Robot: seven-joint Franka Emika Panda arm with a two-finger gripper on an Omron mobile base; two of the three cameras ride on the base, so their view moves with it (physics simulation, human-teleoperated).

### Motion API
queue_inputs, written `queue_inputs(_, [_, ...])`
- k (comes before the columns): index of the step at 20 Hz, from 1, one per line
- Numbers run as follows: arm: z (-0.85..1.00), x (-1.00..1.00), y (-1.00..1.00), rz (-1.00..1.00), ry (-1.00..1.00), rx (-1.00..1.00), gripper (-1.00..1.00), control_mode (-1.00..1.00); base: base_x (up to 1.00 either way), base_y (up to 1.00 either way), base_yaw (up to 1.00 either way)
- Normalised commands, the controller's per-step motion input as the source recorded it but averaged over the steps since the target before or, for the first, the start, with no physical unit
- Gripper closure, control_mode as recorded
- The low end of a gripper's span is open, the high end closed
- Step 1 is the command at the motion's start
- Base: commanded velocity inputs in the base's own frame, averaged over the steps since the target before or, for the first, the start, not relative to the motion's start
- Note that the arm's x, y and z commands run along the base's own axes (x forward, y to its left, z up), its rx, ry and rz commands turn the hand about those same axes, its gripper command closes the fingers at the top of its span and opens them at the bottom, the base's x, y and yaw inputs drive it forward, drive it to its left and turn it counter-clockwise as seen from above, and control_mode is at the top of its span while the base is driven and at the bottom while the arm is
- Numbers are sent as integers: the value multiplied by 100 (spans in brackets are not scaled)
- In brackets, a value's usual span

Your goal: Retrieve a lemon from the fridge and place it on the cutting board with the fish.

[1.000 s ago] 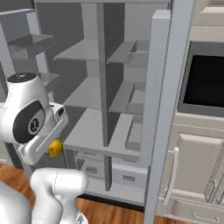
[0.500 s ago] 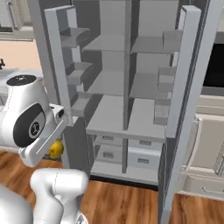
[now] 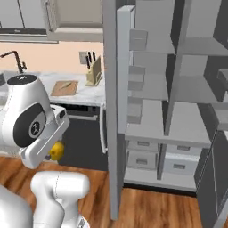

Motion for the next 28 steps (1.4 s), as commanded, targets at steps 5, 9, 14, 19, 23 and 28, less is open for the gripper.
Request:
queue_inputs(5, [0,0,0,0,0,0,100,100,-10,100,-9])
queue_inputs(9, [0,0,0,0,0,0,100,100,0,100,-4])
queue_inputs(14, [0,0,0,0,0,0,100,100,61,82,0])
queue_inputs(19, [0,0,0,0,0,0,100,100,78,86,0])
queue_inputs(23, [0,0,0,0,0,0,100,100,80,46,0])
queue_inputs(28, [0,0,0,0,0,0,100,100,47,-23,0])
